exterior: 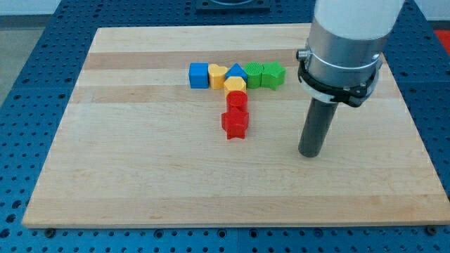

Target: Move the yellow hexagon towards the bottom center

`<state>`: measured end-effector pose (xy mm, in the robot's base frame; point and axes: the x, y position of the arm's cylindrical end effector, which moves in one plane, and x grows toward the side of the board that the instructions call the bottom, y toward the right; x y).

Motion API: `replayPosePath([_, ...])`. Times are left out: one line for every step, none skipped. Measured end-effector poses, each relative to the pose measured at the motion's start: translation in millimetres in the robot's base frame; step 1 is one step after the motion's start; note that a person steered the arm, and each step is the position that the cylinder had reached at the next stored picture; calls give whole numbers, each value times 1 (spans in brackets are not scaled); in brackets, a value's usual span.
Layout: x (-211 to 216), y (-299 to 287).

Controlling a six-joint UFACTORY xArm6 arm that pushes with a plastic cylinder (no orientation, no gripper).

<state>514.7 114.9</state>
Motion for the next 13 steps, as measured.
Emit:
replayPosePath([0,0])
replayPosePath([-14,0])
replayPosePath([-52,-1])
replayPosePath([-90,-10])
replayPosePath([-117,-36])
replayPosePath([-128,-71])
replayPosePath([-133,-114])
replayPosePath([-134,-157])
replayPosePath([-142,-200])
replayPosePath([-148,-244])
replayPosePath([-147,-259])
replayPosePath([-135,-260])
replayPosePath([-130,-260])
